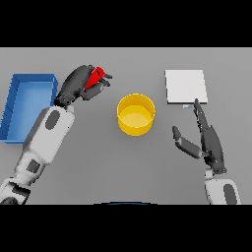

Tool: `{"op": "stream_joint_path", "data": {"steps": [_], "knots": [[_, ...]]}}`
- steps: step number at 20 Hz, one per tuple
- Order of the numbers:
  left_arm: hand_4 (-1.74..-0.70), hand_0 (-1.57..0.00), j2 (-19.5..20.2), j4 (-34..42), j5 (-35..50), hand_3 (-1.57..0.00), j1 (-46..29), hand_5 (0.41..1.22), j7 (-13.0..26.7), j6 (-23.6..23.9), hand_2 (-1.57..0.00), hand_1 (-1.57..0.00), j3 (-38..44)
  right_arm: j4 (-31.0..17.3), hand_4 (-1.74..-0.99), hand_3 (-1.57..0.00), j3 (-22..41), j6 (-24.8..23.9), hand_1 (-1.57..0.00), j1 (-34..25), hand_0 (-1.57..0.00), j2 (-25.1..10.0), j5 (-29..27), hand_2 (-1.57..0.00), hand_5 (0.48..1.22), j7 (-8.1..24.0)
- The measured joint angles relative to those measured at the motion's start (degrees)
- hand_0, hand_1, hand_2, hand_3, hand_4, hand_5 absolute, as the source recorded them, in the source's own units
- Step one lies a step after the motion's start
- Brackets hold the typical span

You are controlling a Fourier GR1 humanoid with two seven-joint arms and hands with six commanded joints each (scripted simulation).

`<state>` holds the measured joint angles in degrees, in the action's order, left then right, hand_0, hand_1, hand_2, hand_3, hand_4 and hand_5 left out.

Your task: Pick up the red beaker and tilt it to pour out 1 green nut into yellow bowl. Pick up the yellow bowl and place it on the metallic measuring scale.

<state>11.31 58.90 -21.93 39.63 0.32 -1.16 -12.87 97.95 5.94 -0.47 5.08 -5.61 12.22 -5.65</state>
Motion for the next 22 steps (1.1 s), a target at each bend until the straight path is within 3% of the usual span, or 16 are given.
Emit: {"op": "stream_joint_path", "data": {"steps": [8,9,11,16,22], "knots": [[-1.74,-1.57,3.36,-1.99,-16.91,-1.57,9.03,1.197,6.29,-6.48,-1.57,-1.57,-14.63,-0.03,-1.187,0.0,0.0,0.57,0.0,-0.02,0.0,0.54,-0.95,0.0,0.676,0.13],[-1.69,-1.57,3.44,-2.11,-18.55,-1.57,9.31,1.202,6.61,-7.97,-1.57,-1.57,-16.61,0.32,-1.191,0.0,0.39,0.6,0.0,0.57,0.0,0.76,-0.7,0.0,0.675,0.04],[-1.7,-1.57,4.01,-4.03,-21.8,-1.44,12.22,1.209,6.97,-10.56,-1.57,-1.57,-19.25,0.86,-1.191,0.0,-0.26,0.35,0.0,0.41,0.0,0.75,-1.42,0.0,0.675,1.35],[-1.72,-1.57,4.24,-8.23,-28.88,-1.29,18.31,1.217,3.02,-15.9,-1.57,-1.57,-26.63,0.22,-1.206,0.0,-0.9,1.34,0.0,0.5,0.0,1.49,-3.88,0.0,0.639,1.57],[-1.73,-1.57,3.05,-11.8,-35.71,-1.5,23.8,1.22,-2.87,-17.64,-1.57,-1.57,-33.54,-0.4,-1.213,0.0,-0.46,-0.63,0.0,0.41,0.0,2.31,-1.69,0.0,0.591,1.01]]}}
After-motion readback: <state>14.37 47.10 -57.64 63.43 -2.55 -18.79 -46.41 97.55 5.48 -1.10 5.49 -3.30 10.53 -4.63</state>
